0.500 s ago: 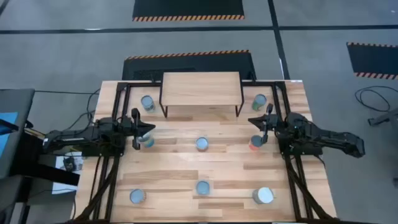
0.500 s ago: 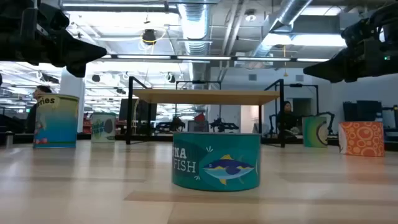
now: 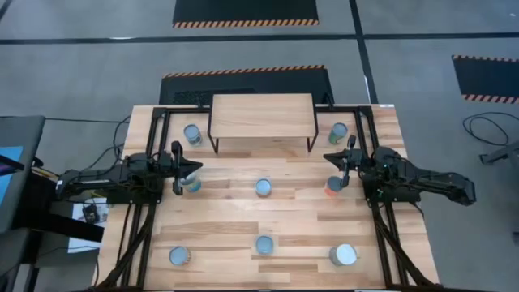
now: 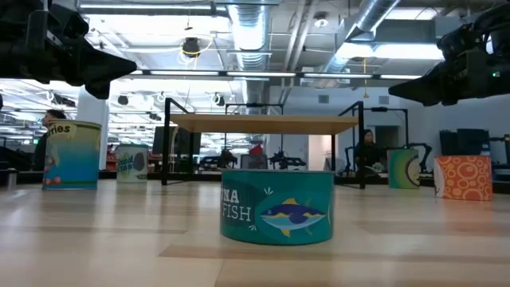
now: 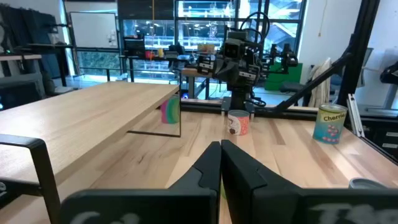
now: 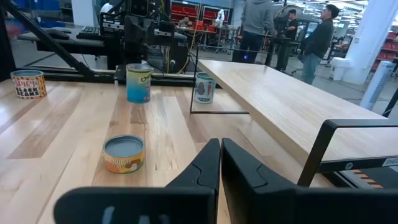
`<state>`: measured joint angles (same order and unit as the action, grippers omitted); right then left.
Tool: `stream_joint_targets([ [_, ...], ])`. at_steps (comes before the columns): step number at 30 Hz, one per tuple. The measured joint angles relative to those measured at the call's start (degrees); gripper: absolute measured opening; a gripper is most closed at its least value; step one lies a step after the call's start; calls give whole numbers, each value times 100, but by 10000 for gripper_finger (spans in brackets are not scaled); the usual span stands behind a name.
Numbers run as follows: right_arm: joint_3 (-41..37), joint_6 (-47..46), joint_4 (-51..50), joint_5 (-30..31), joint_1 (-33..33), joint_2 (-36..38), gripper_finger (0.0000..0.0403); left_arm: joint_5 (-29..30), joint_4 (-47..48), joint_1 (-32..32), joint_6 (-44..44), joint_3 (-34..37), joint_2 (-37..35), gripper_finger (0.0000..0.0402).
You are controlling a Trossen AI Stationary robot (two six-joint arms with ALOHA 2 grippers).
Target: Pick and place cans onto a shelf
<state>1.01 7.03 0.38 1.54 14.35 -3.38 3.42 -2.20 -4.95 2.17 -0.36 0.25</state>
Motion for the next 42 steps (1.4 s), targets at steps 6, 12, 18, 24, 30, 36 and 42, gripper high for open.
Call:
stream_joint_targets([
  [6,0,0,1,2,1,0,38,0,-1,-1,0,-1,1,0],
  [12,0,0,1,1,1,0,38,0,0,0,0,0,2,0],
  [18,0,0,1,1,0,0,38,97,-17,-4,-444,0,2,0],
  [24,-1,0,1,1,1,0,38,332,-70,-9,-1921,-1,2,0],
  [30,0,0,1,0,0,1,38,334,-434,-9,-1321,0,3,0],
  [36,0,0,2,1,0,0,38,306,-817,-9,-25,0,-1,0],
  [42,0,0,0,1,1,0,38,598,-1259,-9,307,-2,45,0],
])
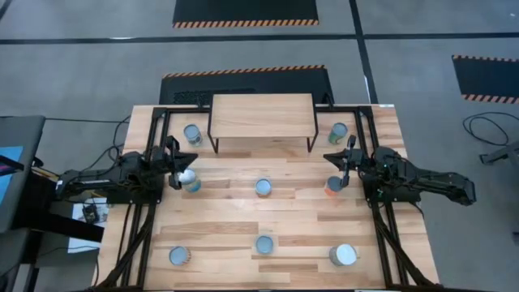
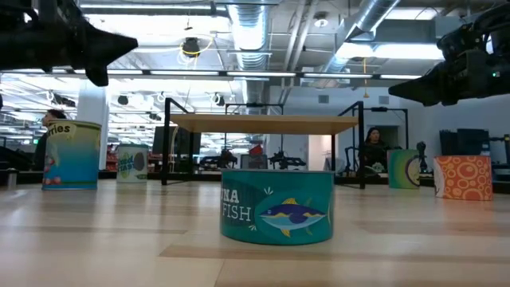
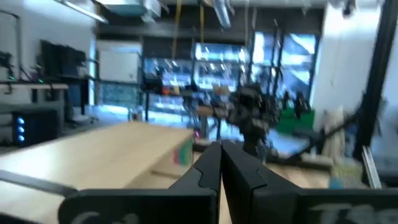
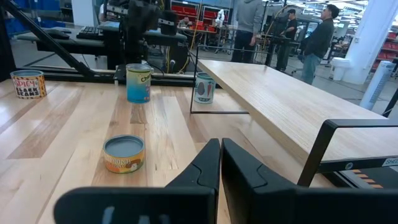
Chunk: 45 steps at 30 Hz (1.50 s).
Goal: Pick and place cans onto a shelf
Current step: Put the top canned cherries on the shelf
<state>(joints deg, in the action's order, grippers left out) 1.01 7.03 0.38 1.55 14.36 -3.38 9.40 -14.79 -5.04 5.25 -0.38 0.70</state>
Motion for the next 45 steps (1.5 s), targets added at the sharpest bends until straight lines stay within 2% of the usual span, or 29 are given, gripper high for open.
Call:
stream_joint_targets([
  [6,-1,0,2,0,-1,0,38,287,3,2,245,-536,630,0],
  [9,1,0,0,1,-1,0,38,499,357,2,292,-978,1256,0],
  [13,-1,0,1,0,-1,0,38,351,1025,18,487,-1747,2302,0],
  [16,-1,0,2,-1,-1,0,38,-36,2005,154,607,-2513,3129,0],
  [19,-1,0,2,-1,-1,0,38,-115,3112,454,752,-3321,3964,0],
  [25,-1,0,1,-1,-1,1,38,419,5434,1277,1562,-4815,5472,0],
  [29,-1,0,2,-1,-1,2,38,752,6868,1711,2698,-5546,6211,3],
  [33,1,0,2,-1,0,1,38,747,7756,1876,3894,-5775,6667,19],
  [37,0,0,2,-1,-1,2,38,566,8218,1890,4498,-5664,6980,50],
  [45,1,0,2,0,-1,0,38,661,8485,1743,4361,-5556,7439,123],
])
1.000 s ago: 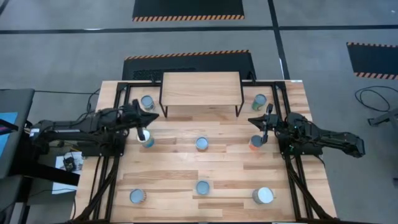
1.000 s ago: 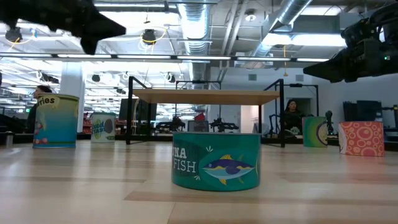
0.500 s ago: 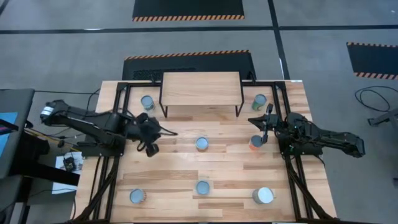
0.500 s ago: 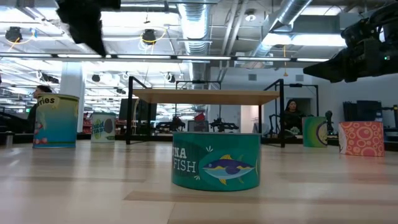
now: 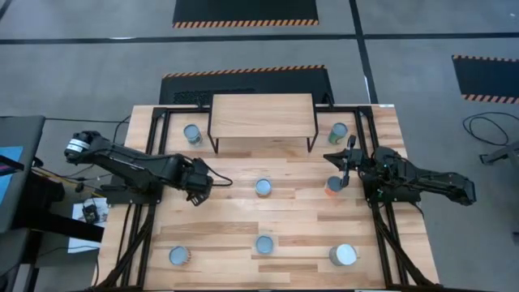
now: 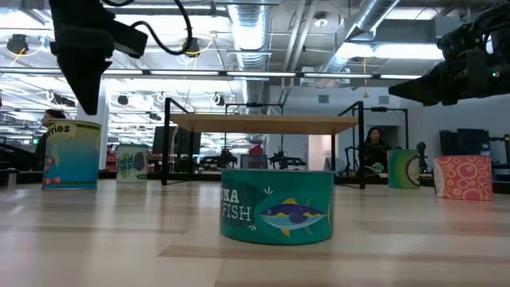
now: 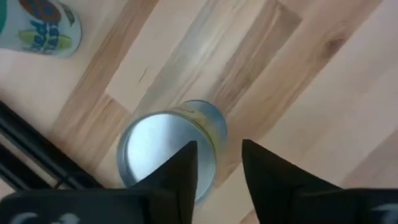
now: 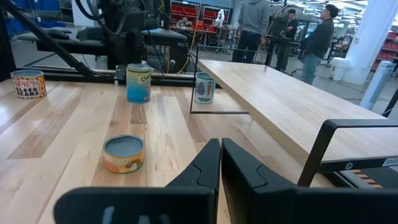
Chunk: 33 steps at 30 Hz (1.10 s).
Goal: Pick and place cans onto a shelf
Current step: Put the top canned cherries on the shelf
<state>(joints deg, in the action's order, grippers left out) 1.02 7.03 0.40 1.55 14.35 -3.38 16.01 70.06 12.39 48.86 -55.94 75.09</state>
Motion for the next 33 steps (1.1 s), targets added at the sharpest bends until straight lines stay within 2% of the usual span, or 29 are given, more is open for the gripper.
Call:
stream_joint_targets([
  [4,-2,0,0,-1,0,0,38,32,9,-94,-47,2,115,136],
  [25,0,0,0,-1,0,0,38,33,199,-152,142,6,105,137],
  [33,-1,0,-2,-1,0,1,38,48,-102,-147,236,525,74,137],
])
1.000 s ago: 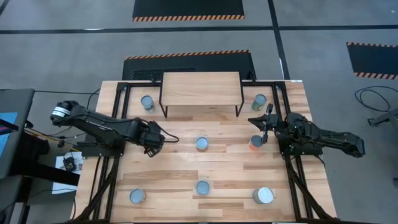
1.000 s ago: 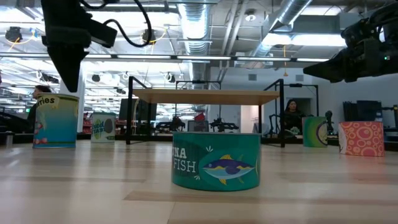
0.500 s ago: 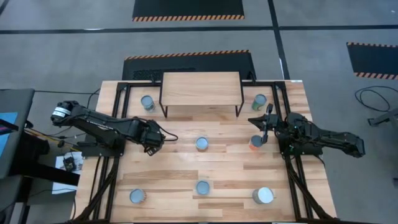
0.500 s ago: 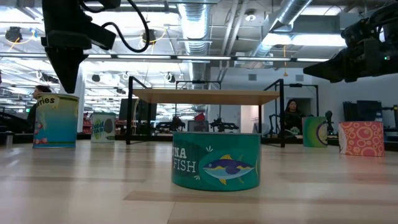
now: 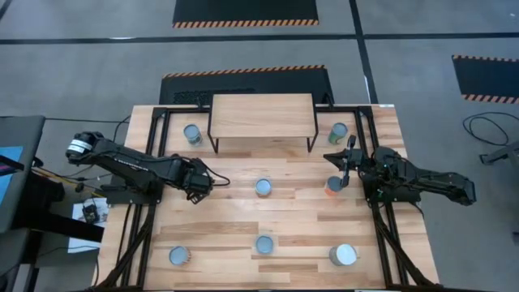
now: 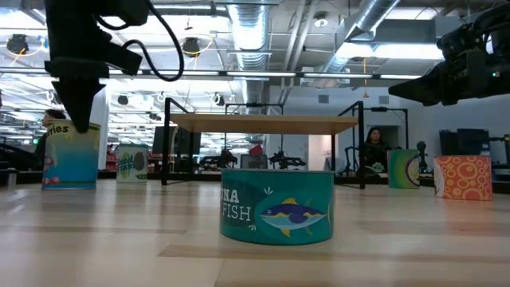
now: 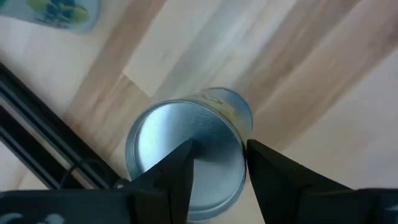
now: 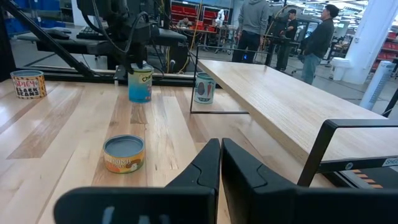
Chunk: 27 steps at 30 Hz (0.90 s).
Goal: Pick and place cans onto a shelf
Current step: Put the top canned cherries on the shelf
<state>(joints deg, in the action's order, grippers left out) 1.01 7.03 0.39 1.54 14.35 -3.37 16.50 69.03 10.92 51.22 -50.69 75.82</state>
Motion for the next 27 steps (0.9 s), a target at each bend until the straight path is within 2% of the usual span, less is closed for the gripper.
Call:
stream_joint_targets([
  [5,-1,0,0,0,0,2,38,2,-34,2,-95,28,-43,122],
  [11,0,0,2,0,0,-1,38,-110,-238,4,-438,48,-216,46],
  [14,1,0,0,0,1,0,38,-455,-660,-1,-805,-94,-246,9],
  [16,-1,0,0,1,0,1,38,-665,-931,7,-1040,-306,-233,4],
  [22,-1,0,2,0,0,-1,38,-538,-2084,1,-1844,-1352,-121,0],
  [27,0,0,0,2,0,0,38,-256,-1984,-175,-2647,-2545,405,0],
])
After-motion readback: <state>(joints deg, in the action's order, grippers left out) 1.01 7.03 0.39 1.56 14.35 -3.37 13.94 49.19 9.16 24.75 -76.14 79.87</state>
